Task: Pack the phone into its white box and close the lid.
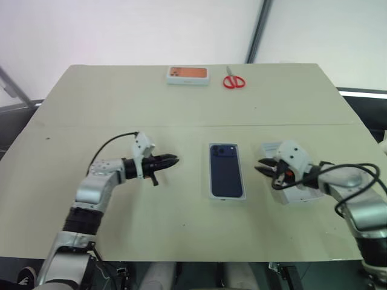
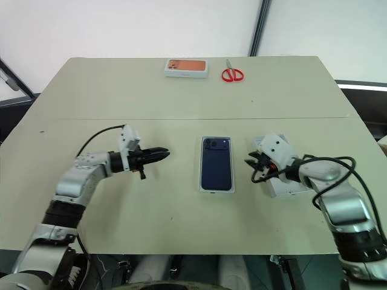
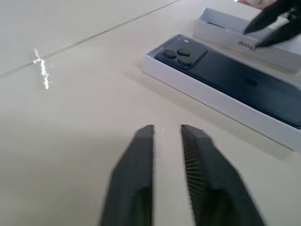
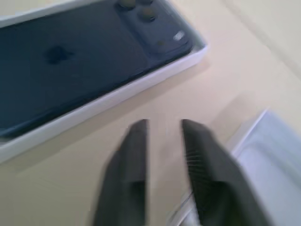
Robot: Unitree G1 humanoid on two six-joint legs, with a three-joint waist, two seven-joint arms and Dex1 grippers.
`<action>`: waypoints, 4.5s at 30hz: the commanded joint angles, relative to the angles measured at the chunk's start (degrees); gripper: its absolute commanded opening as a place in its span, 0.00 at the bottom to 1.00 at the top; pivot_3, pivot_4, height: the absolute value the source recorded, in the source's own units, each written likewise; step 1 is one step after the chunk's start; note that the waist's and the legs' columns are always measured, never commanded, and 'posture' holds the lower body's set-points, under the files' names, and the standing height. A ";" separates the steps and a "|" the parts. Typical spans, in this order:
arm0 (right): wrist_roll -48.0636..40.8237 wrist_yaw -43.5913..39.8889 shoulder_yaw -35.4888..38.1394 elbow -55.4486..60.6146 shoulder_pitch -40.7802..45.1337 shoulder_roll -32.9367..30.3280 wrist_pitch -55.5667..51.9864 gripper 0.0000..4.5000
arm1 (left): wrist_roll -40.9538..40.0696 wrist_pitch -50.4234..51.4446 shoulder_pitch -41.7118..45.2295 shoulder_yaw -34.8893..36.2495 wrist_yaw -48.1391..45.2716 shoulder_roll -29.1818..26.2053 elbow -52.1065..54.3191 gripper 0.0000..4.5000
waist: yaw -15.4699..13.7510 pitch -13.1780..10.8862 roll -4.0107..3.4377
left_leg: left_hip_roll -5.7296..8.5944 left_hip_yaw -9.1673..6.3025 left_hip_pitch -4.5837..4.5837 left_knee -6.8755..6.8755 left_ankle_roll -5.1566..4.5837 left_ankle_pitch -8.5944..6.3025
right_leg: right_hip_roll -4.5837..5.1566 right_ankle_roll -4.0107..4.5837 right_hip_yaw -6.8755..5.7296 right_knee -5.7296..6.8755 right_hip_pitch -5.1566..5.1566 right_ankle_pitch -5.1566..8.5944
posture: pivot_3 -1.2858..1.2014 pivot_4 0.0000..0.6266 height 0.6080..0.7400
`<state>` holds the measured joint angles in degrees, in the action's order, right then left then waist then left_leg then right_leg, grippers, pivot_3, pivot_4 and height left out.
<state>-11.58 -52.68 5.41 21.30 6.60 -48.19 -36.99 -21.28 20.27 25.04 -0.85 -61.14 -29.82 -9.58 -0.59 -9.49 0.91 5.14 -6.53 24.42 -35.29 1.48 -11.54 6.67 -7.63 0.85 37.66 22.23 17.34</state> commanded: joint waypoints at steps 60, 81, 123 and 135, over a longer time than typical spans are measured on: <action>-4.82 39.64 4.09 16.77 5.82 18.54 -52.42 0.01 | -4.53 -14.43 -10.74 0.49 -7.77 -3.28 12.87 1.00 | 0.38 0.07 0.07 | -0.07 0.02 -0.05 0.07 -0.02 -0.01 | 0.00 0.03 0.01 -0.07 -0.01 0.00 | 0.52 0.24 1.00; -31.18 33.08 26.74 12.66 26.19 53.27 -55.51 0.01 | -4.61 -13.13 -7.61 2.53 -2.01 -1.53 9.42 1.00 | 1.45 -0.02 -0.09 | -0.08 -0.02 0.00 0.19 0.00 0.00 | -0.11 0.03 0.08 -0.03 0.13 -0.01 | 0.52 0.24 1.00; -101.42 81.50 -4.73 -4.49 8.09 38.72 -14.01 0.00 | -6.74 -5.94 -12.58 0.67 3.21 2.27 16.86 0.02 | 1.66 -0.12 -0.27 | -0.14 0.14 0.00 0.23 -0.02 0.01 | -0.18 0.05 0.28 0.06 0.24 0.01 | 0.52 0.24 1.00; -97.14 74.85 -3.94 -2.64 7.20 30.51 -11.86 0.66 | -0.46 -11.41 -9.50 -6.41 5.89 11.44 9.69 0.00 | 1.34 -0.12 -0.27 | -0.12 0.13 0.00 0.19 -0.02 0.01 | -0.17 0.05 0.26 0.02 0.17 0.01 | 0.52 0.24 1.00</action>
<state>-109.68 24.03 0.37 15.94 13.02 -16.59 -49.36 -21.79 9.70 14.45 -6.24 -55.10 -19.19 -0.41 0.74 -9.61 0.64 5.02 -6.40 24.43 -35.10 1.46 -11.53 6.51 -7.58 1.10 37.69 22.41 17.36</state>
